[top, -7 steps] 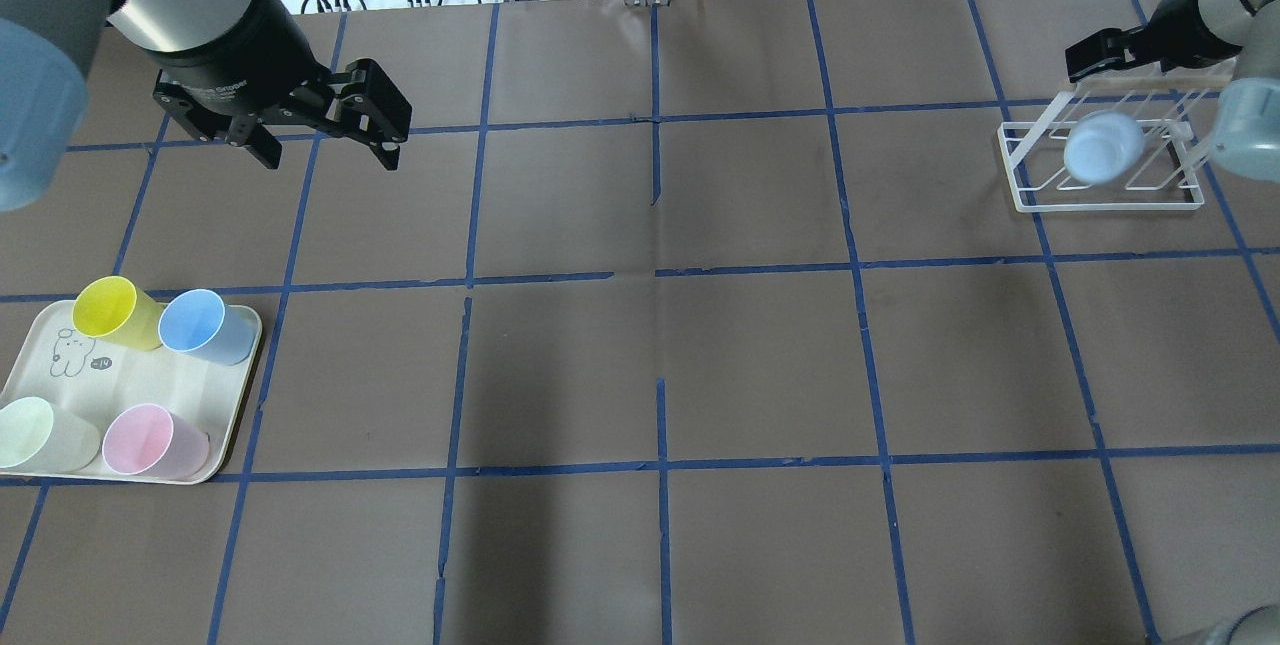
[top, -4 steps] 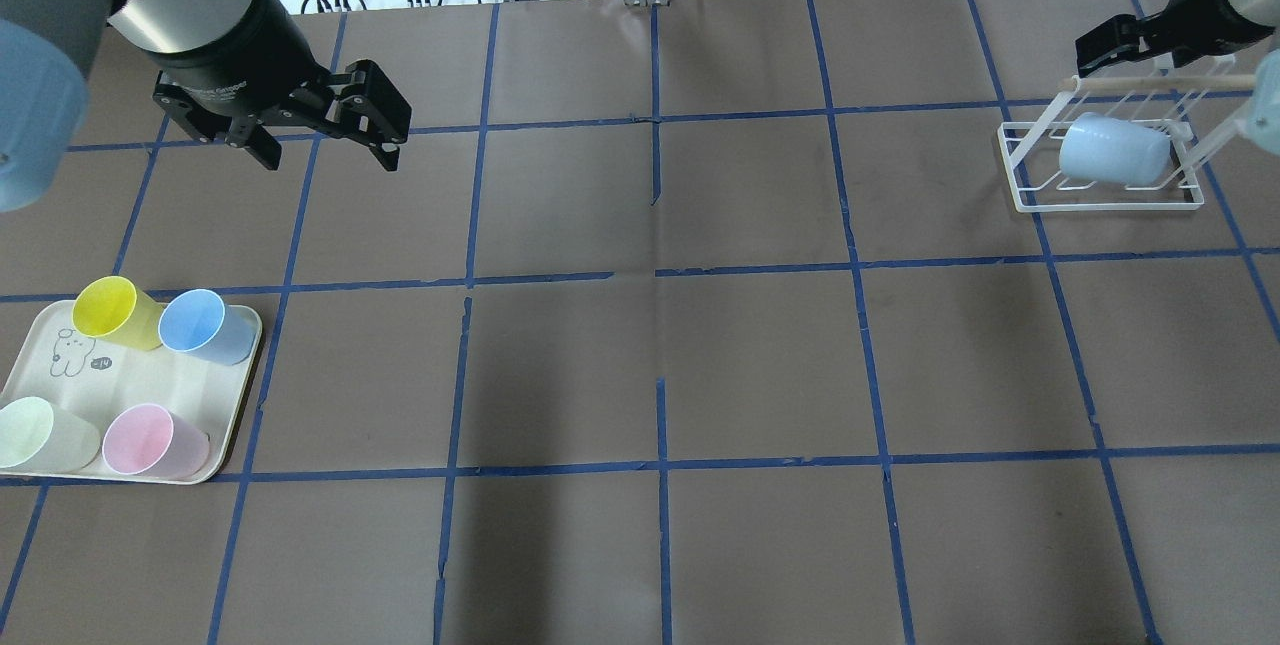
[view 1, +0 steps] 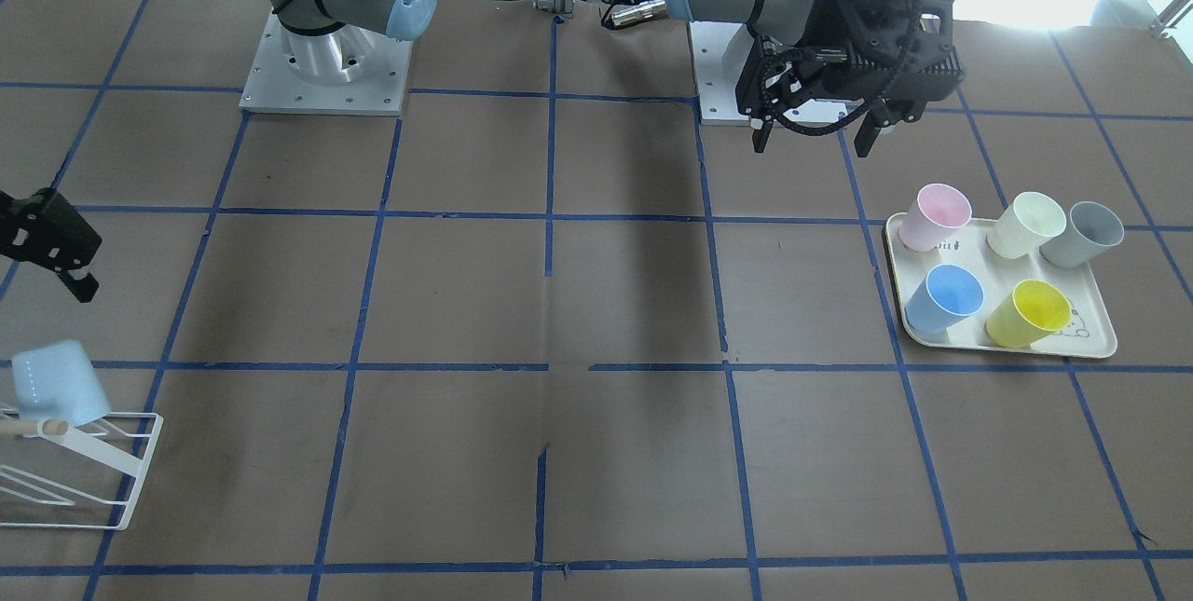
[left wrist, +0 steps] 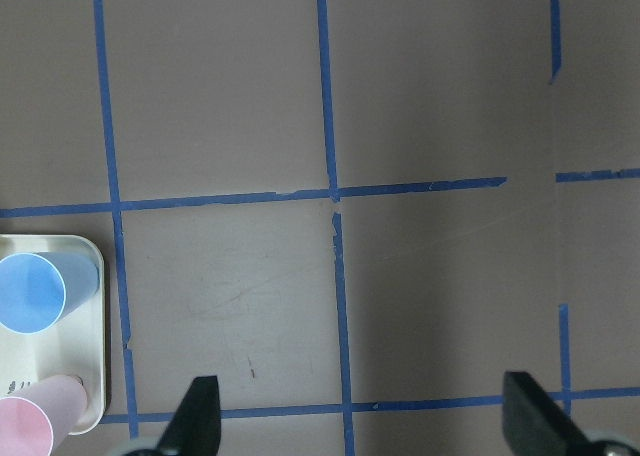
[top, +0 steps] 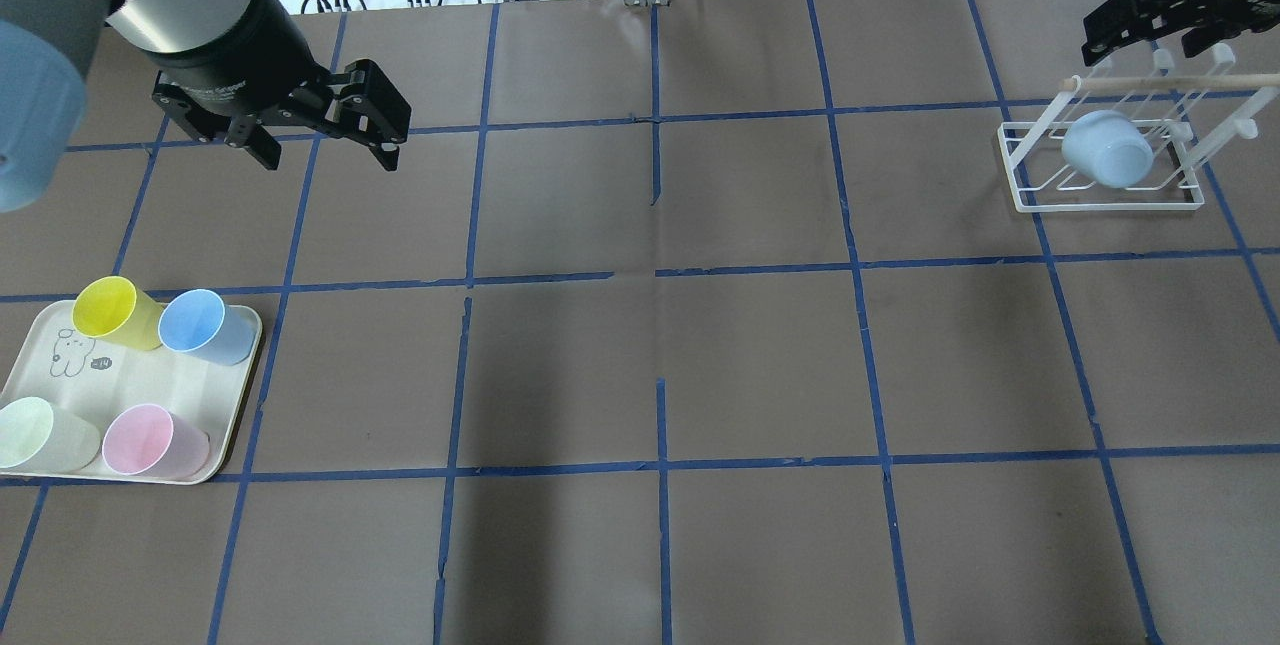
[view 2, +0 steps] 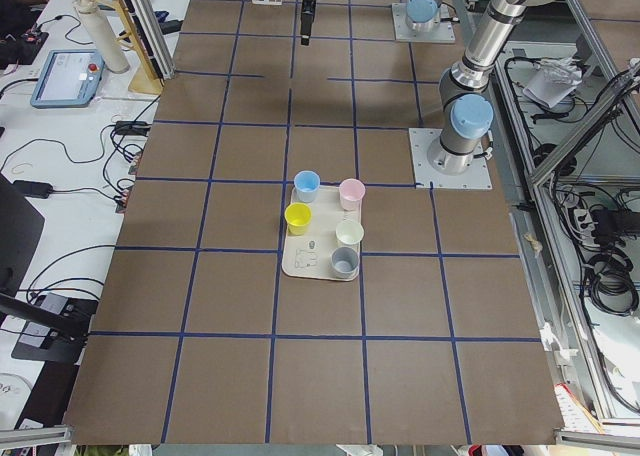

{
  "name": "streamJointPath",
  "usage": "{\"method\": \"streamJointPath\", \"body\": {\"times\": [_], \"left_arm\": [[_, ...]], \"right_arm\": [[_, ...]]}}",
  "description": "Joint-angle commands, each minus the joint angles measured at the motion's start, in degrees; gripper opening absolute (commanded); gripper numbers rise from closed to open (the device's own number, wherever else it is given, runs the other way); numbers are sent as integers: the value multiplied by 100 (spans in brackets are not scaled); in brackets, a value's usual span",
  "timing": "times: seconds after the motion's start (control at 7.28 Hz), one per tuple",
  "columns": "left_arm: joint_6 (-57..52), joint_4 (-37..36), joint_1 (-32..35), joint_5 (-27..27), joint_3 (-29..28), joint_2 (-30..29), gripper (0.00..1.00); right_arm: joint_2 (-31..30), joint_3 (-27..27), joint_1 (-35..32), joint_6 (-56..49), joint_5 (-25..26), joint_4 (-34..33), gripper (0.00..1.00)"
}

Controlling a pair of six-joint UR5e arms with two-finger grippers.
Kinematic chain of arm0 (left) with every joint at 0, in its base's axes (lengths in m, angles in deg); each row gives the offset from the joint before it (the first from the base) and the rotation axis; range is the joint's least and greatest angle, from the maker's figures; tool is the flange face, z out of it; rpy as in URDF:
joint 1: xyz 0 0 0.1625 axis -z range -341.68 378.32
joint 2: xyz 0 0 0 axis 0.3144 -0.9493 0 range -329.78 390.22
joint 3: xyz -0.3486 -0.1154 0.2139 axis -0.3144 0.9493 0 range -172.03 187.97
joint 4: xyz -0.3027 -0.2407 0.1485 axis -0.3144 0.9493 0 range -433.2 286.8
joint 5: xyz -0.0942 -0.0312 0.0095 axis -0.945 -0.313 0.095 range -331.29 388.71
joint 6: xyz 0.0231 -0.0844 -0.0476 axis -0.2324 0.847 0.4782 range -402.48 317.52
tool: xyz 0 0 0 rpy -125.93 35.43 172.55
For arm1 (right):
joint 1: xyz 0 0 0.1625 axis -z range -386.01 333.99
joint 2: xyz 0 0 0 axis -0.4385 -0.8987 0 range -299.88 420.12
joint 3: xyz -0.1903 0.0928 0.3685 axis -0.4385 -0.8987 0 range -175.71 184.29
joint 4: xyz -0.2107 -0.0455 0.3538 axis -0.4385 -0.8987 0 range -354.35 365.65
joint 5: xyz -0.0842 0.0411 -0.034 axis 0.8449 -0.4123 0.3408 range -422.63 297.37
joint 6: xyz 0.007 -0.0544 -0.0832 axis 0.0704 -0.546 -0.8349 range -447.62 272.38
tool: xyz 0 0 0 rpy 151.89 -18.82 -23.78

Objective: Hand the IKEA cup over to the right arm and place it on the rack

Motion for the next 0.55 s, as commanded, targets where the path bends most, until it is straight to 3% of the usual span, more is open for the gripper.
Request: {"method": "streamJointPath", "body": {"times": [0.0,0.41], "left_arm": [[6,0,0,0,0,0,100],[15,0,0,0,0,0,100]], "right_arm": [[-68,-300,-460,779,120,811,100],[-41,-784,-1224,1600,560,1955,100]]}}
